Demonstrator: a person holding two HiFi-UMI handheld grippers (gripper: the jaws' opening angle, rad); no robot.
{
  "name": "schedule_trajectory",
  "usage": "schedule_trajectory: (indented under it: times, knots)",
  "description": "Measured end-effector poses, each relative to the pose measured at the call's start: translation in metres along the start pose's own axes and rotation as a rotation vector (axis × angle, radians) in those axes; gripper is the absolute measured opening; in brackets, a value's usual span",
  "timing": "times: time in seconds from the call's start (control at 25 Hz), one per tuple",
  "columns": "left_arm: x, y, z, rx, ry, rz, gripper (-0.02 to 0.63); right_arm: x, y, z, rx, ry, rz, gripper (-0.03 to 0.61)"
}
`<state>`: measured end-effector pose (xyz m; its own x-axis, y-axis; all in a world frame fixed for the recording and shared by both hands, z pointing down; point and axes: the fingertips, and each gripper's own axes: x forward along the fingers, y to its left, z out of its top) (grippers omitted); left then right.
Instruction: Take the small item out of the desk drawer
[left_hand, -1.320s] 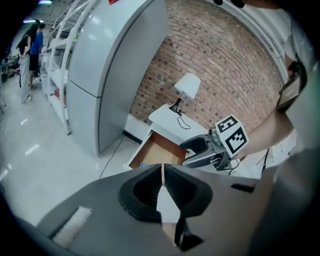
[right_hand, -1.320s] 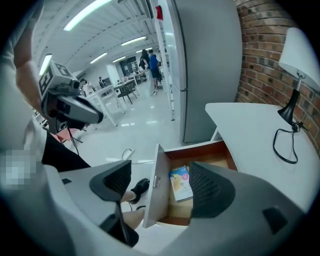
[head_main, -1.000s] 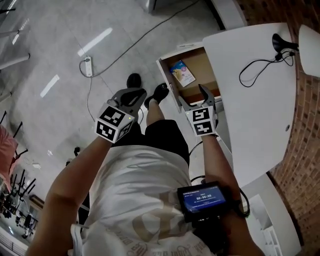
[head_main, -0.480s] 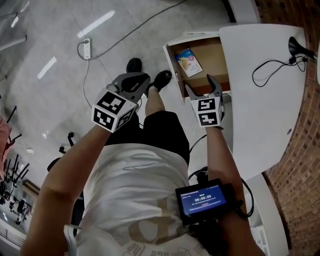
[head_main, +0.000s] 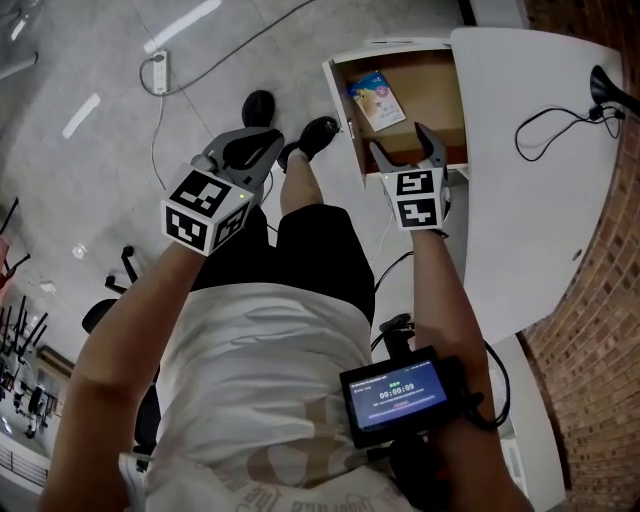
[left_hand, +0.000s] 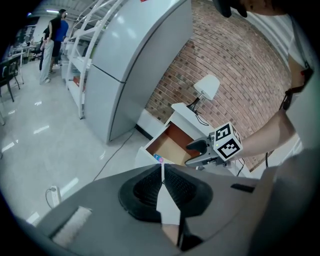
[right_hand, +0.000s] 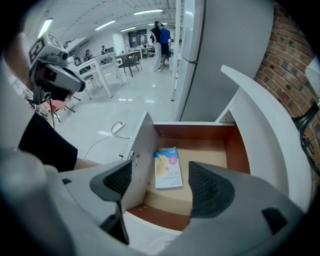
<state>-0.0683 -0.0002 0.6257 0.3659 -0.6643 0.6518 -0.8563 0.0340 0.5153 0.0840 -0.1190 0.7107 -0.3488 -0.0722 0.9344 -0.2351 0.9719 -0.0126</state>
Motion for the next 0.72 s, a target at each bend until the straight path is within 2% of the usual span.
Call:
schedule_trajectory:
  times: [0.4, 0.72]
  knots:
    - [0.013, -0.002, -0.03, -0.05, 0.016, -0.003, 0.018, 0.028, -0.004, -0.018, -0.027, 0.029, -0.001, 0.311]
    - [0.031, -0.006, -0.035, -0.058, 0.006, -0.012, 0.018, 0.046, -0.009, -0.03, -0.041, 0.061, 0.007, 0.311]
